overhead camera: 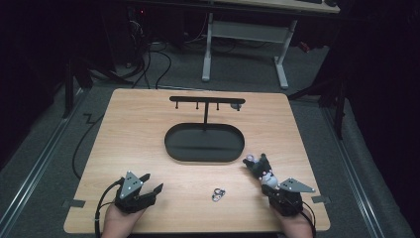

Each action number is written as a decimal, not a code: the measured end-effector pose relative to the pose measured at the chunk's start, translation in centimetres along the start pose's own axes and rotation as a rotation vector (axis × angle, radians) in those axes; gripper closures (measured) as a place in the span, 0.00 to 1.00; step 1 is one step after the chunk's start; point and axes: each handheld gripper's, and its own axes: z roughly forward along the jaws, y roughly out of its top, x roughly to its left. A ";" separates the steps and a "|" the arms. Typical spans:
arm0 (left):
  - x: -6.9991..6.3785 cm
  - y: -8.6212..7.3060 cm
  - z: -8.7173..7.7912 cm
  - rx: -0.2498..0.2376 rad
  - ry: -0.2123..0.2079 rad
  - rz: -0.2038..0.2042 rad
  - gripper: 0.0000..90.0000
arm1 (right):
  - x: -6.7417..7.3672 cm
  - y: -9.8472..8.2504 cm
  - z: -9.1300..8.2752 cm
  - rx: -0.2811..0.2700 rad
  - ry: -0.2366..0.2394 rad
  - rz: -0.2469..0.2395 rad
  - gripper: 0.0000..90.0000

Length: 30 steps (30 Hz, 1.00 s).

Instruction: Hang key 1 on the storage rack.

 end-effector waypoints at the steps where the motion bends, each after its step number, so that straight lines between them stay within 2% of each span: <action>1: 0.0 0.0 0.0 0.000 0.001 0.000 0.44 | 0.0 0.0 0.0 -0.005 0.007 -0.013 0.95; 2: 0.0 0.0 0.0 -0.001 0.001 0.000 0.44 | 0.1 0.0 0.0 -0.010 0.025 -0.015 0.94; 6: 0.0 -0.1 -0.1 0.003 0.003 0.001 0.45 | 0.5 0.2 0.3 -0.009 0.046 -0.035 0.94; 12: 0.2 -0.3 -0.4 -0.002 0.014 -0.009 0.45 | 0.7 0.3 0.7 -0.003 0.059 -0.055 0.94; 19: 0.3 -0.4 -0.6 -0.002 0.022 -0.013 0.45 | 0.7 0.4 1.0 0.008 0.073 -0.053 0.91; 23: 0.3 -0.4 -0.7 -0.001 0.024 -0.014 0.45 | 0.7 0.4 1.0 0.007 0.089 -0.053 0.86; 25: 0.3 -0.3 -0.8 -0.005 0.029 -0.014 0.44 | 0.6 0.7 0.4 -0.012 0.101 -0.049 0.83; 26: 0.3 -0.3 -0.8 -0.007 0.029 -0.016 0.44 | 0.5 1.1 -0.7 -0.046 0.103 -0.042 0.81; 28: 0.5 -0.3 -0.9 -0.008 0.031 -0.020 0.44 | 0.3 1.6 -2.0 -0.078 0.102 -0.031 0.80; 30: 0.6 -0.3 -1.0 -0.014 0.033 -0.027 0.44 | 0.0 2.2 -3.6 -0.093 0.073 -0.037 0.77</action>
